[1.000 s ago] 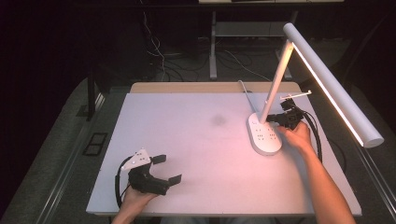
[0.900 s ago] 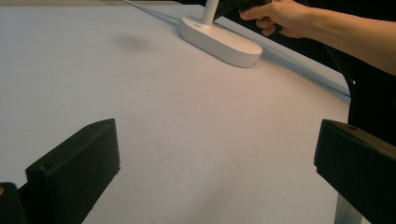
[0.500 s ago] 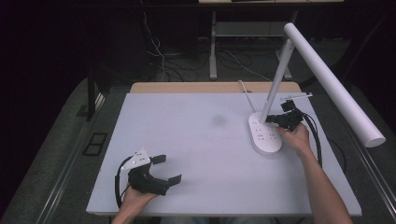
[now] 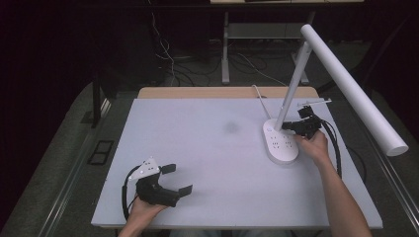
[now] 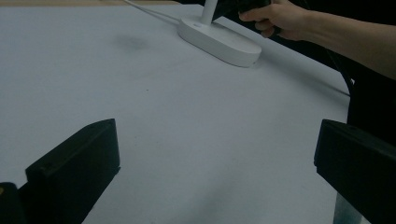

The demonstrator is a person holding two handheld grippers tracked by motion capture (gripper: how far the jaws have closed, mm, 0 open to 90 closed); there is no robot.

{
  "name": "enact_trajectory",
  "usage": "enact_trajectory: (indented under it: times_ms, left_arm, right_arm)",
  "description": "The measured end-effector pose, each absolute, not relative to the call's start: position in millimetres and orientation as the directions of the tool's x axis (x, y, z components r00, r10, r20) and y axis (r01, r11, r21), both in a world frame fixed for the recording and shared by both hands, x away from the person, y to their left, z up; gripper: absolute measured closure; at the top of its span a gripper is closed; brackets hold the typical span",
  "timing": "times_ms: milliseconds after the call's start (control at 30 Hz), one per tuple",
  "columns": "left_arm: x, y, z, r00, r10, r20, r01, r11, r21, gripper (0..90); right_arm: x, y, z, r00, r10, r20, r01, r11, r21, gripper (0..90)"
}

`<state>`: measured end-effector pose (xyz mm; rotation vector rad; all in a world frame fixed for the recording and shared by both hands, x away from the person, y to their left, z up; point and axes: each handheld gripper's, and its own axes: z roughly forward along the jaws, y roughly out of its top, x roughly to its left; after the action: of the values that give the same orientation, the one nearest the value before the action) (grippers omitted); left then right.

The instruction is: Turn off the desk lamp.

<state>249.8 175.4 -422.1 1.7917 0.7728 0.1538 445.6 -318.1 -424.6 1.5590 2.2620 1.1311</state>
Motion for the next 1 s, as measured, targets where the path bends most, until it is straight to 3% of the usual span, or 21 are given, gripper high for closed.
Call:
enact_trajectory:
  times_ms: [1000]
  left_arm:
    - [249.2, 175.9, -421.9, 0.775, 0.574, -0.266, 0.423, -0.158, 0.892, 0.0]
  right_arm:
    - [426.6, -330.1, -413.7, -0.423, 0.863, 0.278, 0.706, 0.121, 0.698, 90.0]
